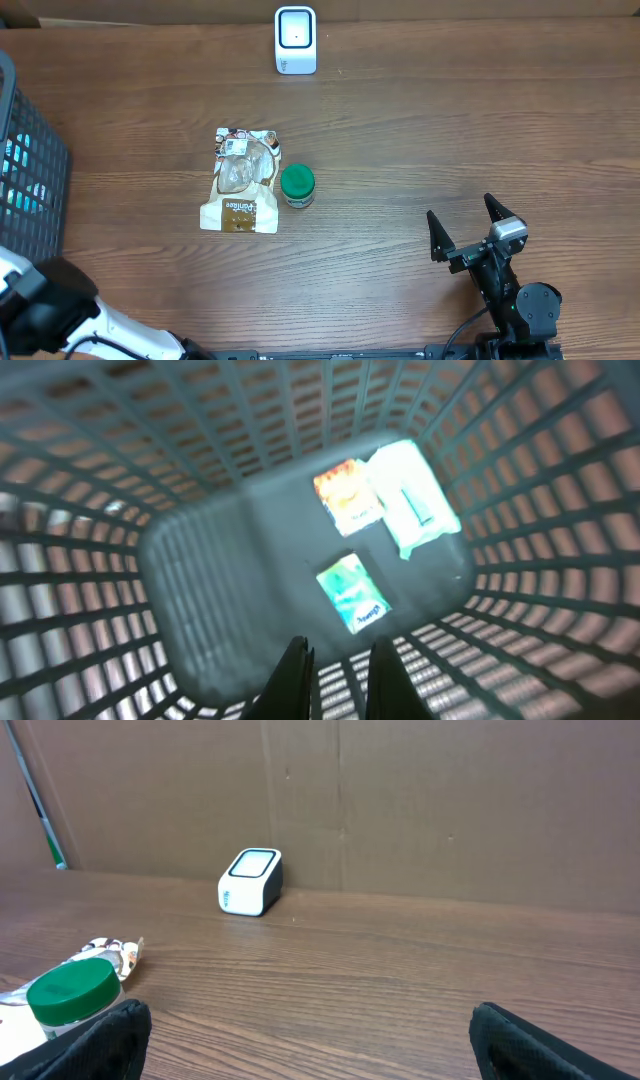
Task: Scan the item barcode
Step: 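Reach the left gripper into the basket and grasp the mint-green packet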
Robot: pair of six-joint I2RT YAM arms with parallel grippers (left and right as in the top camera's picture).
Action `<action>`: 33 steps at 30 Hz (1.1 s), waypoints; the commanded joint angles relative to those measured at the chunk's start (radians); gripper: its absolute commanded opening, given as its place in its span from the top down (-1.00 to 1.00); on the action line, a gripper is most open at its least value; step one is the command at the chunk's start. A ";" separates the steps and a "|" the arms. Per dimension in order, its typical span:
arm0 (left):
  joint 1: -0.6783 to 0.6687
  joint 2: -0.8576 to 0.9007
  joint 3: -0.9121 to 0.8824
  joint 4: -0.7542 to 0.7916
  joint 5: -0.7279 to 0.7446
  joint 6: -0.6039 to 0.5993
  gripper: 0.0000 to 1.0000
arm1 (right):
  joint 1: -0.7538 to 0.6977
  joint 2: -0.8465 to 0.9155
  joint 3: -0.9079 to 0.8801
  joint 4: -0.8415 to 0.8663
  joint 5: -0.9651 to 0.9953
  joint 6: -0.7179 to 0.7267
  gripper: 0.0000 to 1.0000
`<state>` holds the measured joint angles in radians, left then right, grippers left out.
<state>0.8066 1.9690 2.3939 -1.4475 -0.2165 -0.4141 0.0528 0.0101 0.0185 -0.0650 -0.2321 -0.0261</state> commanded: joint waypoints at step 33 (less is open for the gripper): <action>-0.009 0.629 -0.010 0.081 0.183 0.051 -0.47 | -0.002 -0.007 -0.010 0.005 -0.002 0.002 -1.00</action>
<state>0.8051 2.5515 2.3867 -1.3613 -0.0376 -0.3447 0.0528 0.0101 0.0185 -0.0650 -0.2321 -0.0261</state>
